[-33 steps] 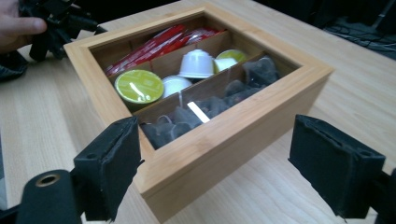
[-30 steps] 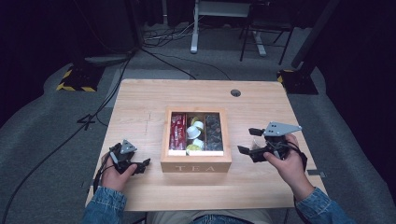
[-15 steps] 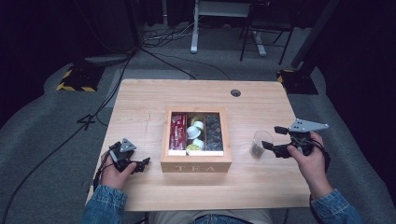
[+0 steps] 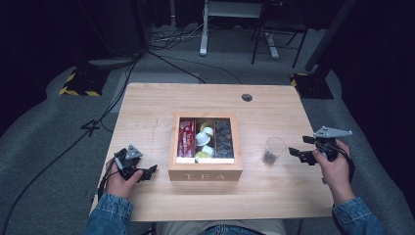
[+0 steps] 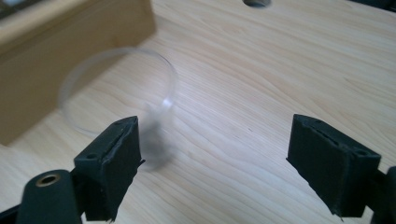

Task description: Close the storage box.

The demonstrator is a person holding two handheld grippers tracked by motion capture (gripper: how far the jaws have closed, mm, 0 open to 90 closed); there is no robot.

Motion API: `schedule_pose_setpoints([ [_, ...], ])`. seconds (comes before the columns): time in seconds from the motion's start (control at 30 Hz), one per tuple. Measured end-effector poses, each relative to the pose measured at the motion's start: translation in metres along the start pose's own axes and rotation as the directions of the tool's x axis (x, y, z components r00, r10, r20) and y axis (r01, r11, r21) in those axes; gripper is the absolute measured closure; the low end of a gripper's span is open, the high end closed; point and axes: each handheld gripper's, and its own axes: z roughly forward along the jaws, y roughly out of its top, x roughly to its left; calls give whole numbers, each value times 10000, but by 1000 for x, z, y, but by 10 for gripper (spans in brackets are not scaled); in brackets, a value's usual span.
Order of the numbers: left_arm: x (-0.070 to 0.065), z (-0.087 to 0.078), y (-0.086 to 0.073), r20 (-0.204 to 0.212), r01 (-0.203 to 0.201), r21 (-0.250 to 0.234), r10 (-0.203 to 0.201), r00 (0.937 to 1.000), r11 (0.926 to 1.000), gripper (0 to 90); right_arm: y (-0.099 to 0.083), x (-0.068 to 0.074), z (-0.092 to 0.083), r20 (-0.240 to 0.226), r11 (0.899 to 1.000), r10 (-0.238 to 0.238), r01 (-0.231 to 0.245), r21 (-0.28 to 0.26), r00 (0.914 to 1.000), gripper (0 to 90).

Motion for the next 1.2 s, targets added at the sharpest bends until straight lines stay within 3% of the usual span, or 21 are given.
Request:
schedule_pose_setpoints([
  [0.07,0,0,0,3,-1,-2,1,10000,10000,160,-7,-6,3,11,9996,271,-271,91,9996,174],
  [0.27,0,0,0,-3,-10,2,10,10000,10000,160,-26,-20,12,282,9981,472,-483,387,9985,192],
  [0.43,1,0,0,-7,-22,5,22,10000,10000,160,-42,-23,19,481,9967,816,-815,-48,9955,196],
  [0.77,1,0,0,-7,-44,38,44,10000,10000,160,-57,-20,35,419,9948,847,-869,527,9955,194],
  [1.03,1,1,1,-19,-28,26,28,10000,10000,158,-65,-16,43,442,9945,502,-540,893,9978,176],
  [1.2,1,1,1,-43,-76,28,76,10000,10000,157,-69,-14,46,561,9973,374,-408,614,9977,129],
])
